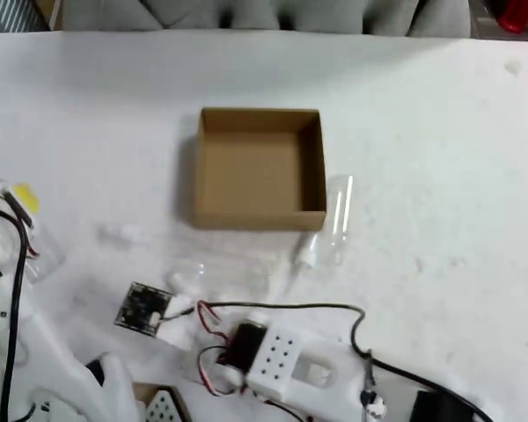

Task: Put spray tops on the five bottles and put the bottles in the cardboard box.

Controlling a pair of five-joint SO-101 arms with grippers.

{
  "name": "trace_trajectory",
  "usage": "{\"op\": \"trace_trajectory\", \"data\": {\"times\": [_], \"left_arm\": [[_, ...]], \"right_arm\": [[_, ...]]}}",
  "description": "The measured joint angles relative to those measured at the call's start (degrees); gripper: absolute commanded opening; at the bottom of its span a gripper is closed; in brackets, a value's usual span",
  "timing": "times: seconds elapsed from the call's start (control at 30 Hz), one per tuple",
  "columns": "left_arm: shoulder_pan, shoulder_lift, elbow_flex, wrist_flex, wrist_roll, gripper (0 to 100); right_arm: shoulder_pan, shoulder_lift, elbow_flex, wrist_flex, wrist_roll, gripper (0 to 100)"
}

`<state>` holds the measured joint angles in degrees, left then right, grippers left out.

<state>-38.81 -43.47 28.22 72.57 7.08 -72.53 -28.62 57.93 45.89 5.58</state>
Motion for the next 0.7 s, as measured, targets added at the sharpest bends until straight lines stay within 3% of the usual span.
{"op": "trace_trajectory", "data": {"times": [0.7], "left_arm": [[0.0,0.0,2.2,-3.3,0.0,2]], "right_arm": [[2.3,3.8,-2.6,-1.0,-3.4,10.3]]}}
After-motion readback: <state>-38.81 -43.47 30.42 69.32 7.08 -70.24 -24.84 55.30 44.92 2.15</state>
